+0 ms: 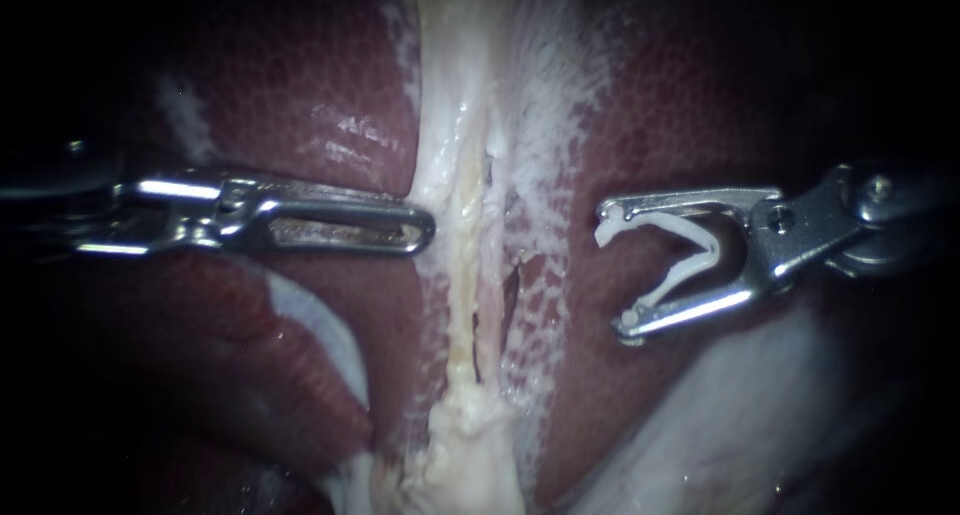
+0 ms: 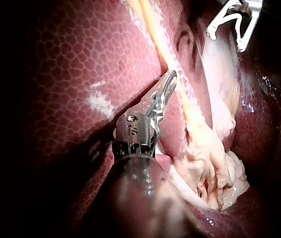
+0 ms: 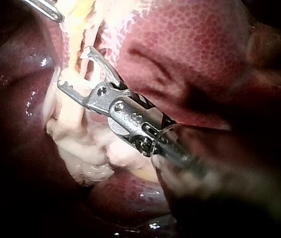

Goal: Clipping first clip left tube

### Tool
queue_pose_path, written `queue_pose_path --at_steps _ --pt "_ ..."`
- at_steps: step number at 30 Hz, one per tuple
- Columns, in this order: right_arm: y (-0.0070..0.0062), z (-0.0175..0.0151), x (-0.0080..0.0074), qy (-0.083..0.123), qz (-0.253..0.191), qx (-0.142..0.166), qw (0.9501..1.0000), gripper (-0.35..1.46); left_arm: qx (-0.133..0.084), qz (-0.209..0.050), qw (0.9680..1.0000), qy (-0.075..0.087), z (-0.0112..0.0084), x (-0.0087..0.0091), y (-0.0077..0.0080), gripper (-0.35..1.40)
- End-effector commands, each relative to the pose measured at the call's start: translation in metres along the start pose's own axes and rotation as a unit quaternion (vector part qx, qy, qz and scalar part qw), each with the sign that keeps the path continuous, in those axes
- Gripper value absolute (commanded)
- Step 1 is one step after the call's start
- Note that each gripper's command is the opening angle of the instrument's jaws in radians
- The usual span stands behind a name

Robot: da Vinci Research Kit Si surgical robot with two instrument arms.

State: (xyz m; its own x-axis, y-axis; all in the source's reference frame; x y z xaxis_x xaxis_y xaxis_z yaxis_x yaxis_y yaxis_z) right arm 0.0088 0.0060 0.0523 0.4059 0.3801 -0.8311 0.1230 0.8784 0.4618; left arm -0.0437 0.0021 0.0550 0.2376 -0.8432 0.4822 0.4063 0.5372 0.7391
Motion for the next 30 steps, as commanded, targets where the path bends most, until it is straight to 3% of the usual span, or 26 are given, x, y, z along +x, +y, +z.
queue_pose_path --at_steps 1,7,16,24,30 --pt "0.0 0.0 0.0 0.0 0.0 0.0 1.0 0.6 0.0 0.0 1.0 0.0 0.0 0.0 0.0 -0.35" --pt "-0.0002 0.0003 -0.0003 0.0 -0.001 0.001 1.0 0.6 0.0 -0.001 1.0 0.0 -0.0009 -0.0005 -0.0003 -0.35" --pt "-0.0005 0.0021 -0.0021 -0.001 -0.007 0.004 1.0 0.6 -0.003 -0.005 1.0 -0.008 -0.0044 -0.0024 -0.002 -0.35" --pt "-0.0013 0.0063 -0.0052 -0.003 -0.009 0.02 0.9997 0.6 -0.003 -0.002 0.9999 -0.017 -0.0073 -0.0033 -0.0034 -0.35" --pt "-0.002 0.01 -0.0069 -0.005 0.001 0.034 0.9994 0.6 -0.003 -0.002 0.9998 -0.017 -0.0074 -0.0033 -0.0036 -0.35"
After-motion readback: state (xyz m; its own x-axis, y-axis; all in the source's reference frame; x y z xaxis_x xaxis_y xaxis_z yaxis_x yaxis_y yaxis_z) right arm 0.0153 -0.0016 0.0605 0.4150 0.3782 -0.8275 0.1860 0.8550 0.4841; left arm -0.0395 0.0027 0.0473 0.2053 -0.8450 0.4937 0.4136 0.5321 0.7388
